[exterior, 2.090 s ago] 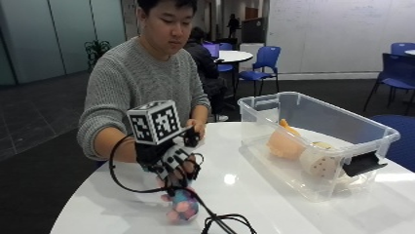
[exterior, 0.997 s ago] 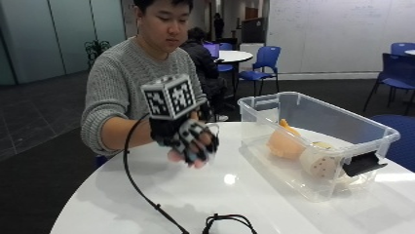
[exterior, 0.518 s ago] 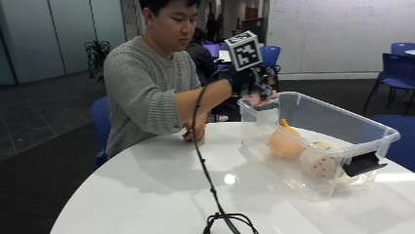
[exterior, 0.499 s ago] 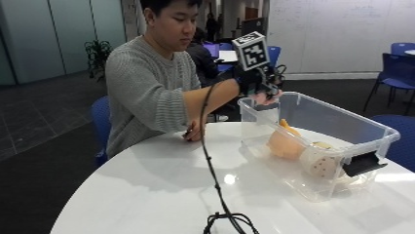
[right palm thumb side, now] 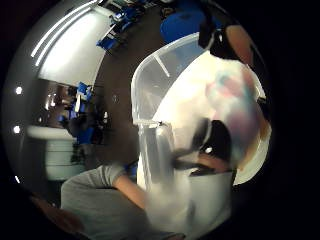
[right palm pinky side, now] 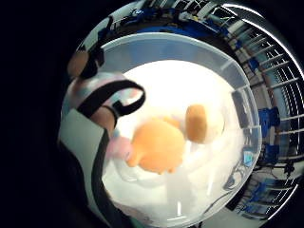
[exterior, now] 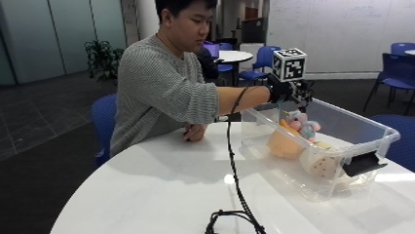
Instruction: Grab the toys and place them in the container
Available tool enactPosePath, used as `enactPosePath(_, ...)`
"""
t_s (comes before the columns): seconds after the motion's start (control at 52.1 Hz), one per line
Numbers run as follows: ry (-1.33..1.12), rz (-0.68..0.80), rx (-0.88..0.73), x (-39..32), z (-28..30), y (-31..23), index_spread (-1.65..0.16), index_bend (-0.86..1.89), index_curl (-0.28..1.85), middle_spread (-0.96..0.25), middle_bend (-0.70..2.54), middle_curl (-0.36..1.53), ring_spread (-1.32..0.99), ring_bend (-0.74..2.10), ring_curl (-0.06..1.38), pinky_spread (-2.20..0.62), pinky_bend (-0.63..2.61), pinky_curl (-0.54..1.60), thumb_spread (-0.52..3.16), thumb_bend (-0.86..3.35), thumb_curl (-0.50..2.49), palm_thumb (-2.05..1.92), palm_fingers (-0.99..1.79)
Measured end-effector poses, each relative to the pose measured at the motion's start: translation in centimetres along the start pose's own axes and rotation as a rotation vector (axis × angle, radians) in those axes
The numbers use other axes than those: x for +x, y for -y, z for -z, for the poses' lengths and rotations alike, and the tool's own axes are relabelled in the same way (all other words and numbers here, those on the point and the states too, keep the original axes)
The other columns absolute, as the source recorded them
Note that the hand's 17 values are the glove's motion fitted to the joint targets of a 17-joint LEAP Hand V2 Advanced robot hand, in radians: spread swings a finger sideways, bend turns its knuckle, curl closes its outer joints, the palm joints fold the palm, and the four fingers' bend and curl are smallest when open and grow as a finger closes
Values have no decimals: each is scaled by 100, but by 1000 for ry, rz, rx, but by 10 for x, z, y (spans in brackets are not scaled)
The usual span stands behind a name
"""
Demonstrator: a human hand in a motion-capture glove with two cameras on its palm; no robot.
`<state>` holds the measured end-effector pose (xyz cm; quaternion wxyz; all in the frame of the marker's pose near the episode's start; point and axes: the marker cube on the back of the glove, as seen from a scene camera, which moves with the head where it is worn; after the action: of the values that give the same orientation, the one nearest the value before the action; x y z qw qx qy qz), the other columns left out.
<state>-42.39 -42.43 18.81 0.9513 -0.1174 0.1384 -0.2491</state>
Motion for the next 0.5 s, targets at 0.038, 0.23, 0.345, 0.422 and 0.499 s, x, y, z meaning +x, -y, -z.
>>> enactPosePath(0.038,-1,1,5,0,3,-1,-45,7,76,-32,19,68,-44,54,58,-29,120,40,107,3,107,54,35)
enactPosePath(0.23,-4,-2,39,3,15,-8,-42,13,67,-31,21,67,-40,52,55,-18,122,38,129,-1,89,38,32)
enactPosePath(0.345,-21,-8,39,7,20,-16,-41,15,64,-30,22,67,-39,54,55,-15,122,37,136,0,81,36,32)
enactPosePath(0.422,-20,-5,40,6,26,-32,-41,16,62,-30,23,67,-38,54,55,-14,121,36,140,0,76,35,32)
enactPosePath(0.499,-53,-21,61,16,41,-74,-41,17,61,-30,23,66,-38,55,55,-12,118,35,142,-1,72,34,32)
